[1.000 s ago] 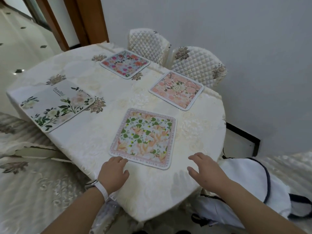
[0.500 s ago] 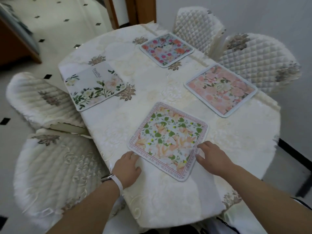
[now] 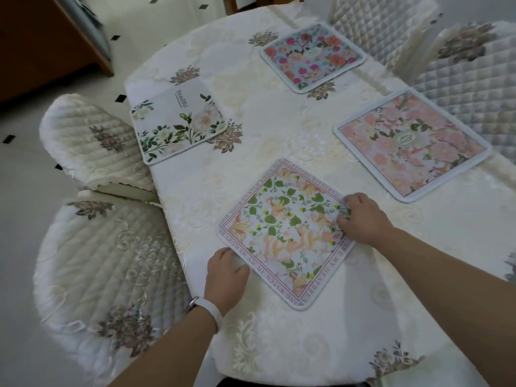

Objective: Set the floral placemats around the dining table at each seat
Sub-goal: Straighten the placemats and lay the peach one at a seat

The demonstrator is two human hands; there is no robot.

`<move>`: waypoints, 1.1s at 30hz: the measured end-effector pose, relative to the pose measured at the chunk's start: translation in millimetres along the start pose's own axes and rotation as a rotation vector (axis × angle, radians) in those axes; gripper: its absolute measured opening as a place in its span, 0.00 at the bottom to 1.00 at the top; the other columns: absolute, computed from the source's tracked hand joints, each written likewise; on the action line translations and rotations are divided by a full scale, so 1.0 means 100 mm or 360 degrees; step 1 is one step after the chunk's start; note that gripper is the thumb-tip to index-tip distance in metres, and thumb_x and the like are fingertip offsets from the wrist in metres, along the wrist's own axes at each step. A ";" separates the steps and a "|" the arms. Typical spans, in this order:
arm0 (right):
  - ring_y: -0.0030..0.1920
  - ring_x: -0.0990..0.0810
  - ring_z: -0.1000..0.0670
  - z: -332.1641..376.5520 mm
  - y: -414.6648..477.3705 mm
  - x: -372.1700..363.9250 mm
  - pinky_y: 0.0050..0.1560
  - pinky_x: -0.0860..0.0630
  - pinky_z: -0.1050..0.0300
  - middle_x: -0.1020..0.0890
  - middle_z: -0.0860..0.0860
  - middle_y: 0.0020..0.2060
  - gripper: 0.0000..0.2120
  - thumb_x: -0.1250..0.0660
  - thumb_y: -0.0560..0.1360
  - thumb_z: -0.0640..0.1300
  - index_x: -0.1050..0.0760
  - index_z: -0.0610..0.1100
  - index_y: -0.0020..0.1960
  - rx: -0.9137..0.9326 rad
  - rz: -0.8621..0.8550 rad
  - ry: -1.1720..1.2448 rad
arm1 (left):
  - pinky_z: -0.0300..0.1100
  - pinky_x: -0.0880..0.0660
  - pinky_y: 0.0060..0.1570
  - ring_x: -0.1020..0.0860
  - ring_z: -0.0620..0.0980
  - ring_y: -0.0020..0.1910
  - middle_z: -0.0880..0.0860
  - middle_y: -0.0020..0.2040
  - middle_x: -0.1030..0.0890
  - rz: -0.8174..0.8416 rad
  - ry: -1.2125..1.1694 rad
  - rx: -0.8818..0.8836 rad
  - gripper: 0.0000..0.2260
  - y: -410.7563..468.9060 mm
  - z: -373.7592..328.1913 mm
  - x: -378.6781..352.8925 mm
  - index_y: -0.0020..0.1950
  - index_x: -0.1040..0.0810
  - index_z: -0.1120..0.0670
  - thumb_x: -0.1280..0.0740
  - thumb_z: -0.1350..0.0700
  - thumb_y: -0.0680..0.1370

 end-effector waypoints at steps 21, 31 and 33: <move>0.54 0.27 0.40 0.06 0.14 -0.07 0.49 0.29 0.50 0.28 0.41 0.56 0.18 0.34 0.74 0.42 0.28 0.40 0.63 -0.0088 -0.0029 0.0204 | 0.38 0.25 0.37 0.21 0.46 0.44 0.51 0.49 0.22 -0.0087 -0.0787 0.0433 0.30 0.05 0.00 -0.12 0.76 0.45 0.48 0.34 0.60 0.79; 0.48 0.23 0.42 0.36 -0.07 -0.28 0.45 0.22 0.49 0.25 0.43 0.53 0.18 0.38 0.73 0.37 0.28 0.40 0.63 -0.0158 -0.0071 0.0492 | 0.43 0.23 0.39 0.21 0.48 0.46 0.48 0.51 0.21 -0.0311 -0.0853 0.0424 0.21 0.17 0.13 0.16 0.67 0.33 0.46 0.39 0.64 0.78; 0.45 0.22 0.43 0.43 -0.10 -0.33 0.43 0.21 0.48 0.23 0.44 0.49 0.17 0.38 0.71 0.38 0.27 0.41 0.60 -0.0166 -0.0053 0.0524 | 0.48 0.21 0.43 0.20 0.49 0.47 0.50 0.52 0.21 -0.0347 -0.0835 0.0414 0.19 0.20 0.19 0.24 0.66 0.31 0.47 0.39 0.63 0.77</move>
Point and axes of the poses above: each hand's wrist, its own y-axis towards the middle knuckle, its own x-axis out of the back of the hand, z = x × y, the point moved 7 cm from there along y, towards the middle knuckle
